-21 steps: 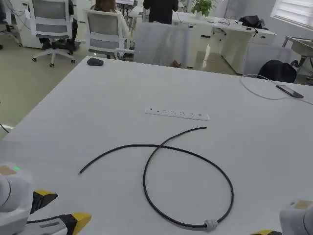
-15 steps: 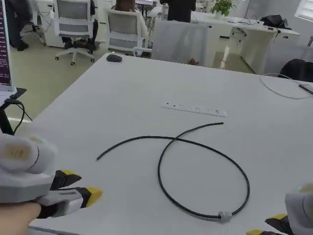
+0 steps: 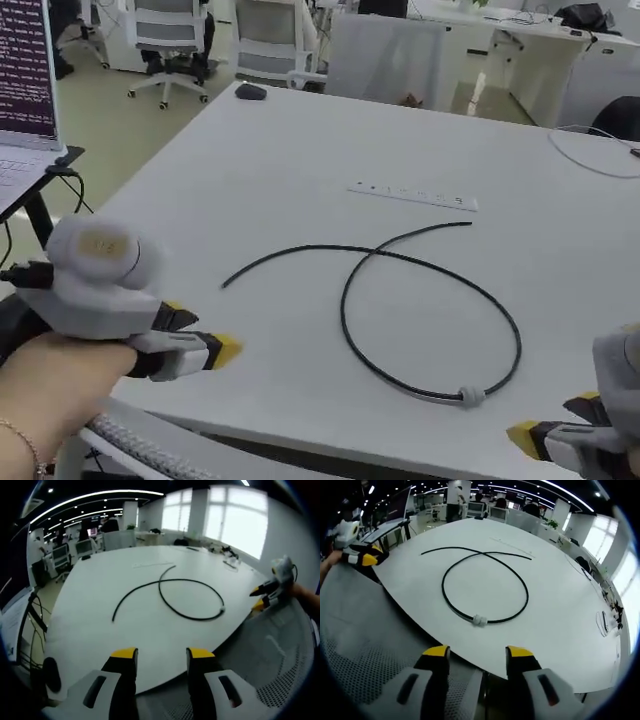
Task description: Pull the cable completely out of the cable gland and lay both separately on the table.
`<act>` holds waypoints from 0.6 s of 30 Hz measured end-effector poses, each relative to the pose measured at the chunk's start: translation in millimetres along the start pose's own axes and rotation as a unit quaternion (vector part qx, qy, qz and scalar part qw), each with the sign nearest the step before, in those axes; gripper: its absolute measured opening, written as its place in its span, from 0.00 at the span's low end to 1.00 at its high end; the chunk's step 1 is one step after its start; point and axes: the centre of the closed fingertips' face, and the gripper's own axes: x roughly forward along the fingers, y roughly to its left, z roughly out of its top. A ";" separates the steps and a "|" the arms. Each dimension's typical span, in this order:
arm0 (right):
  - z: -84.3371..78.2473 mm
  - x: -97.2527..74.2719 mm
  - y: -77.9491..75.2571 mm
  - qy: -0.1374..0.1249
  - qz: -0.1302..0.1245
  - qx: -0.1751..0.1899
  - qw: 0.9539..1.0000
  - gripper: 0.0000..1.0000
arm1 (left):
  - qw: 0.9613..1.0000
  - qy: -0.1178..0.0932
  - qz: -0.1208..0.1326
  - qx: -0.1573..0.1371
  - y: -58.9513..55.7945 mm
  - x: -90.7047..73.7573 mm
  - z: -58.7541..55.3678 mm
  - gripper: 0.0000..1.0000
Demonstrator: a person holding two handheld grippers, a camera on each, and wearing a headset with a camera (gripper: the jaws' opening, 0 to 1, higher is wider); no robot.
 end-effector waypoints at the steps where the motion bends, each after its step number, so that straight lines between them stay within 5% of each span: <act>1: -1.4 0.0 -0.6 0.002 -0.001 0.004 1.000 0.47 | 1.000 -0.002 -0.001 0.000 -0.6 -0.2 0.4 0.40; 7: -7.5 0.3 -0.3 0.018 -0.002 0.009 1.000 0.51 | 1.000 0.019 -0.009 0.003 -3.2 1.0 -6.5 0.42; 18: -11.2 0.8 0.0 0.027 0.001 0.016 1.000 0.51 | 1.000 0.019 -0.014 0.001 -5.6 -0.7 -7.0 0.41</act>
